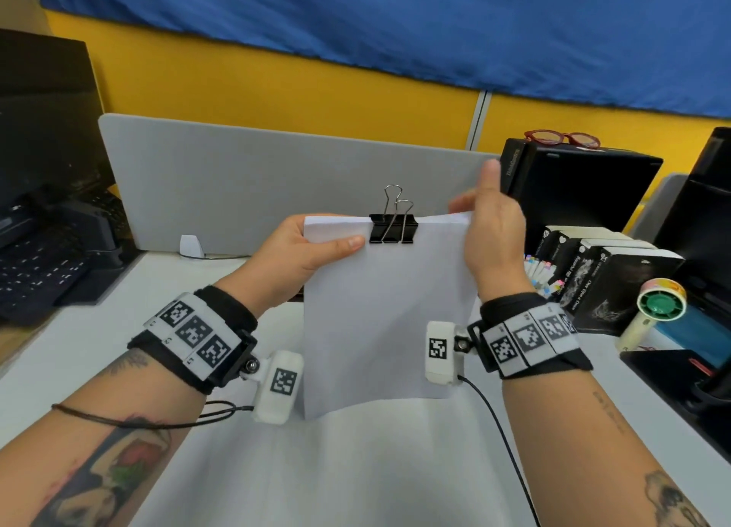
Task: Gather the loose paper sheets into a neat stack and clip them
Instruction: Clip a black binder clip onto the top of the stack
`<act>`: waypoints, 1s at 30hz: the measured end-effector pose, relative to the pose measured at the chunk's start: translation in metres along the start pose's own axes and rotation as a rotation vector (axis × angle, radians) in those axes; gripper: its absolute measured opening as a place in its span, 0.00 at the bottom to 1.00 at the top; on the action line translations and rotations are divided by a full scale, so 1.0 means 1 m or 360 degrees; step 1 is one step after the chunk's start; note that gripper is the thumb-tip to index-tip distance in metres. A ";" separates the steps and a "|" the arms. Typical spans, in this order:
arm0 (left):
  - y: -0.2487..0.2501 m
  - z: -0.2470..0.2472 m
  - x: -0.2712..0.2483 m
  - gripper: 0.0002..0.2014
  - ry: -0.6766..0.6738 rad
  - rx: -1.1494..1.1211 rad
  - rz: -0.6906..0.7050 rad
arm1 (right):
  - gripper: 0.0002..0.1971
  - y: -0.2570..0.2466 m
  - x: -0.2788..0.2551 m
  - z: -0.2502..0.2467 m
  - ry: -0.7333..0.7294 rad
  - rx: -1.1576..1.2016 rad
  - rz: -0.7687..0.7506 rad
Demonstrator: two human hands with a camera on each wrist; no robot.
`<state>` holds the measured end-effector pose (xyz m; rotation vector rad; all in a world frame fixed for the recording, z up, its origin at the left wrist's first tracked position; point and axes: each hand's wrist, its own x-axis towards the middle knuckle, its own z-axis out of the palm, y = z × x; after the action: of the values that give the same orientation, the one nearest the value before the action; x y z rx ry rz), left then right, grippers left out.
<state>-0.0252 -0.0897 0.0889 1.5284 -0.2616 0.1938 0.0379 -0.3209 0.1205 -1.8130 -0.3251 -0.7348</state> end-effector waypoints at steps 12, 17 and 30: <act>-0.041 0.012 -0.017 0.17 0.0370 -0.0077 0.0090 | 0.18 0.037 -0.059 0.002 -0.0232 0.0743 0.0482; -0.012 0.020 -0.002 0.11 0.0456 -0.0022 0.0292 | 0.17 0.008 -0.055 -0.001 0.0006 0.0787 0.0277; -0.027 0.008 -0.005 0.18 0.0360 -0.0046 0.0007 | 0.38 -0.041 -0.019 -0.011 -0.0284 -0.0194 -0.0405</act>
<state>-0.0222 -0.0982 0.0622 1.4629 -0.0877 0.3624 -0.0030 -0.3140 0.1418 -1.9797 -0.6502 -0.7833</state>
